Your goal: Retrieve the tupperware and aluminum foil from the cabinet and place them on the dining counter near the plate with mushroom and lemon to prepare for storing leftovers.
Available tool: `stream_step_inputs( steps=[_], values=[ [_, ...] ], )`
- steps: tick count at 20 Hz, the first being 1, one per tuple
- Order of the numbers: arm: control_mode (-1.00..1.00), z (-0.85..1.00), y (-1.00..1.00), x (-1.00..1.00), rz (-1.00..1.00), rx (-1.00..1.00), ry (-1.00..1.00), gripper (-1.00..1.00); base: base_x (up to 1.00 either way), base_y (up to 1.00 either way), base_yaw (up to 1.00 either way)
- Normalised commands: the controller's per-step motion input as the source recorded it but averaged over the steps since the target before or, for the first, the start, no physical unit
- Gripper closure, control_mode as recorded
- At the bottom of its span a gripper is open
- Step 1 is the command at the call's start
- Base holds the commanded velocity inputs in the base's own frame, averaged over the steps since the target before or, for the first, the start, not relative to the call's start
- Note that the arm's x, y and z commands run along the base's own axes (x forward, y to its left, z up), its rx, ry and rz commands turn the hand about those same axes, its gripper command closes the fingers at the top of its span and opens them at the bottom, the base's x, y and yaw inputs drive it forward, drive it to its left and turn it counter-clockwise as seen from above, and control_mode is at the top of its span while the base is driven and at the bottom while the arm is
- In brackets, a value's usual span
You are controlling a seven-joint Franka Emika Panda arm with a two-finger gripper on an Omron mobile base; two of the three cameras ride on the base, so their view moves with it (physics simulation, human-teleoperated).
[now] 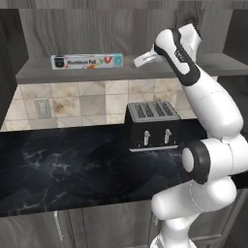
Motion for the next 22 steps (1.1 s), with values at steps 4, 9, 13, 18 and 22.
stream_step_inputs(
  steps=[4,9,13,18,22],
  values=[
    [-1.0,0.0,0.16,0.45,0.06,0.0,0.0,-1.0,0.0,0.0,0.0],
    [-1.0,-0.02,0.12,0.33,0.09,0.0,-0.04,-1.0,0.0,0.0,0.0],
    [-1.0,-0.1,0.0,0.38,0.13,0.0,-0.07,-1.0,0.0,0.0,0.0],
    [-1.0,-0.16,0.0,0.42,0.15,0.0,-0.05,-1.0,0.0,0.0,0.0],
    [-1.0,-0.05,0.0,0.42,0.13,0.0,-0.01,-1.0,0.0,0.0,0.0]
  ],
)
